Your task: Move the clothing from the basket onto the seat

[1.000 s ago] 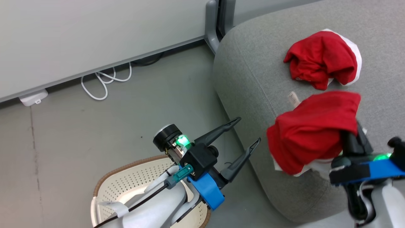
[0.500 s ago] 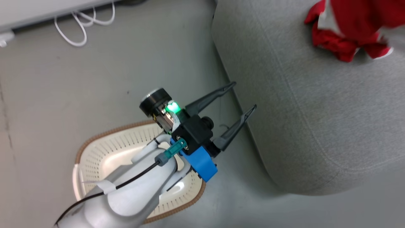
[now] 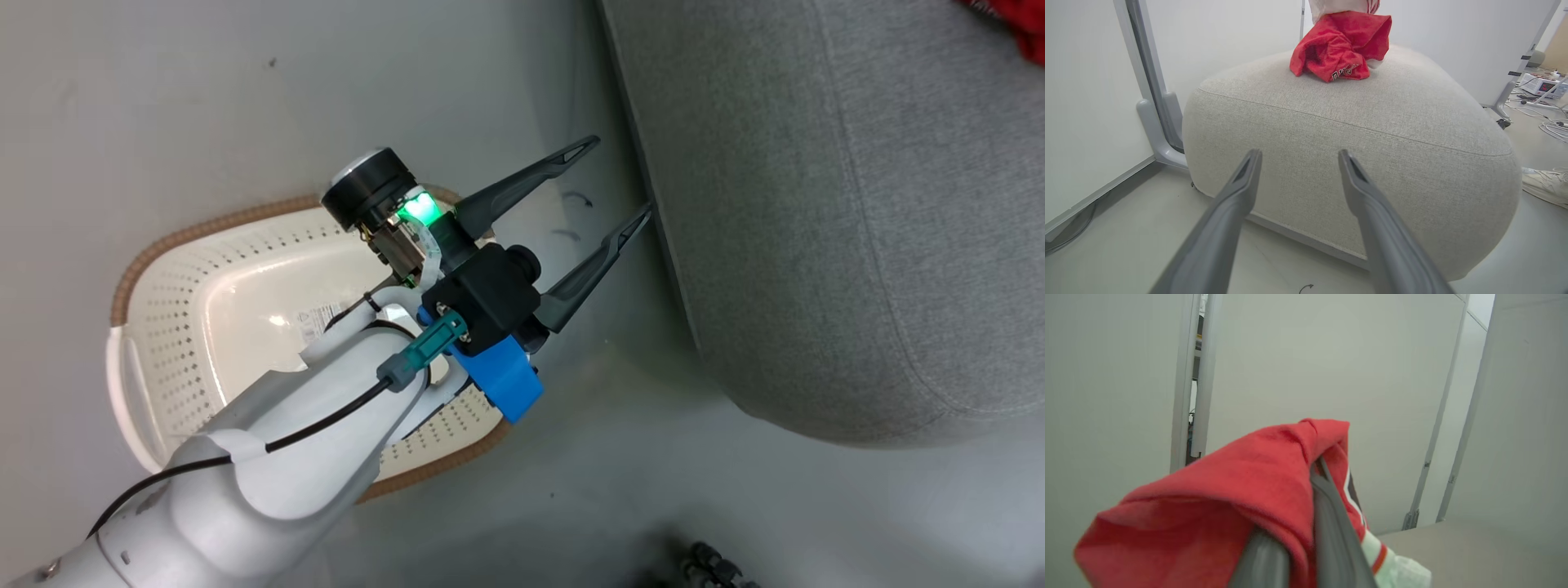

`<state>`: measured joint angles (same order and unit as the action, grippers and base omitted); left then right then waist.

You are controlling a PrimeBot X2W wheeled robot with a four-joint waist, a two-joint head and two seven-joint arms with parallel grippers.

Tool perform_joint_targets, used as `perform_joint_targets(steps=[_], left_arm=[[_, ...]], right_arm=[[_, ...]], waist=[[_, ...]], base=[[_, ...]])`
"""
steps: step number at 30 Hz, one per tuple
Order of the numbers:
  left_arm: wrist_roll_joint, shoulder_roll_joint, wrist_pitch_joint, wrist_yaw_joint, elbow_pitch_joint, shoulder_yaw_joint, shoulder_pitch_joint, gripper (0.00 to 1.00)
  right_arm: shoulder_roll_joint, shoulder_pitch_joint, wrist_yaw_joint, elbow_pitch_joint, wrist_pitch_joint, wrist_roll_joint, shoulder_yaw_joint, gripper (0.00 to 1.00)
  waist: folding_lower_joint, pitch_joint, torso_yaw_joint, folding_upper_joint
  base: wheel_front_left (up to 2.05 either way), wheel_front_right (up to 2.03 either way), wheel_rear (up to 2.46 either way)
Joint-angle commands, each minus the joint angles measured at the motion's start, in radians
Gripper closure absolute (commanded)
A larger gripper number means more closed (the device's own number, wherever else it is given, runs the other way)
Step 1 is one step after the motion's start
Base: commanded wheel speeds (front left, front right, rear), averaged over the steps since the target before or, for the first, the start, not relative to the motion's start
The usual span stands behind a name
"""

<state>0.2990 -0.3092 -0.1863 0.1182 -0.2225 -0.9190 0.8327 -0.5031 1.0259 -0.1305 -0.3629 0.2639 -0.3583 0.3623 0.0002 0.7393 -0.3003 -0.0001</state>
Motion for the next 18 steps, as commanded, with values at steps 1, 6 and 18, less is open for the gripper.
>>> perform_joint_targets(steps=[1, 6, 18], left_arm=[[0.001, -0.009, 0.005, -0.003, 0.008, 0.004, 0.021, 0.00], [0.000, -0.020, 0.016, -0.008, 0.024, 0.003, 0.028, 0.00], [0.002, -0.012, 0.011, -0.016, 0.031, -0.010, 0.042, 0.00]], right_arm=[[0.001, 0.021, 0.000, -0.035, 0.001, -0.003, -0.002, 1.00], [0.045, 0.020, 0.000, -0.159, 0.001, 0.002, 0.018, 1.00], [0.091, -0.047, 0.000, -0.388, 0.001, 0.026, -0.024, 1.00]], waist=[[-0.0002, 0.043, -0.009, 0.0001], [-0.0002, 0.080, -0.012, 0.0001], [-0.0002, 0.092, -0.002, 0.0001]], base=[[0.00, 0.00, 0.00], [0.00, 0.00, 0.00], [0.00, 0.00, 0.00]])
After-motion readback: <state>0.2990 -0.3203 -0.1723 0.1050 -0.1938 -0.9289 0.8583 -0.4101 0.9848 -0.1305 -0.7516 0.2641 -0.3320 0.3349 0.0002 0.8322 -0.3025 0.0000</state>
